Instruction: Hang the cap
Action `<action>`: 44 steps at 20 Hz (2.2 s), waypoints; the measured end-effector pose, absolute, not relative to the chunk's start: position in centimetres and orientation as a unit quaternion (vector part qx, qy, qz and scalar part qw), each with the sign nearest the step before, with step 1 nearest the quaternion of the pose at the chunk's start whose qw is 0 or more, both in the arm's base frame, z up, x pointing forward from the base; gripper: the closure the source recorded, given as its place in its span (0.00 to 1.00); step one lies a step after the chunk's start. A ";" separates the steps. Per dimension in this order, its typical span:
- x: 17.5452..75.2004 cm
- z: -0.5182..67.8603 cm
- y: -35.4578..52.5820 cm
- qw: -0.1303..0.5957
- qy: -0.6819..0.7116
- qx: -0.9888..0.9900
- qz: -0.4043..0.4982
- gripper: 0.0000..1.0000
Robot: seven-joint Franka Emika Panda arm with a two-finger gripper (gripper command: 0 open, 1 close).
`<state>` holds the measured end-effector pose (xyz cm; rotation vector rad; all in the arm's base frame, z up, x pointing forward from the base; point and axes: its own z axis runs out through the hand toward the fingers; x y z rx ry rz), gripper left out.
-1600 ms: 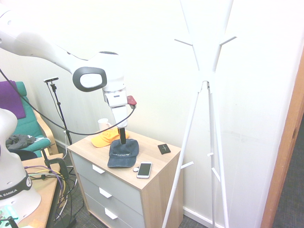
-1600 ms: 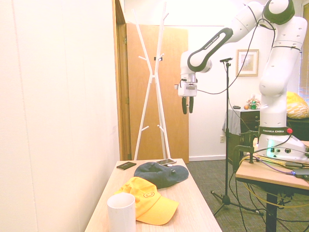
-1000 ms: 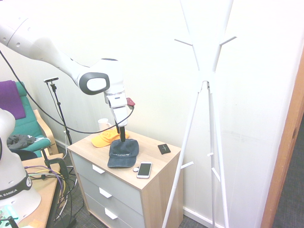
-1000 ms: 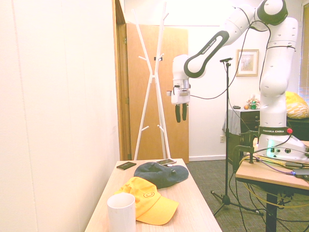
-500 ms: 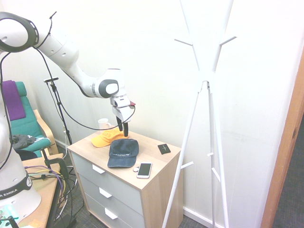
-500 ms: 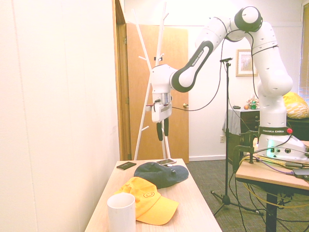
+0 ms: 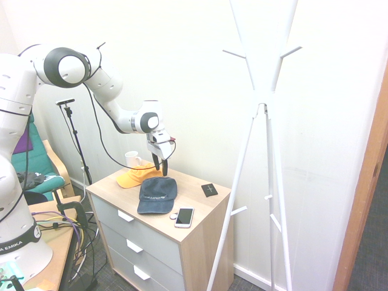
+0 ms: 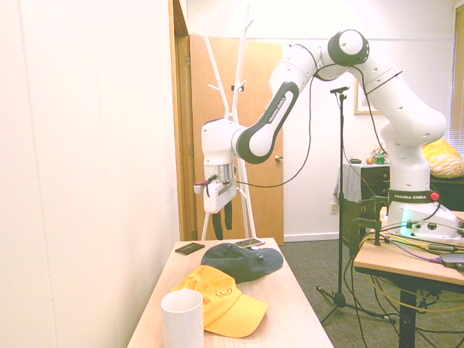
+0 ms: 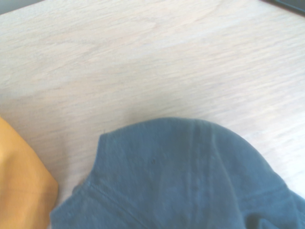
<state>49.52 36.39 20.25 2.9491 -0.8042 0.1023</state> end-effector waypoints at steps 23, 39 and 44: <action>48.2 16.7 37.0 0.075 -0.275 0.958 0.019 1.00; 49.6 16.6 35.0 0.084 -0.296 0.951 0.024 1.00; 49.4 20.7 34.9 0.120 -0.271 0.954 0.045 1.00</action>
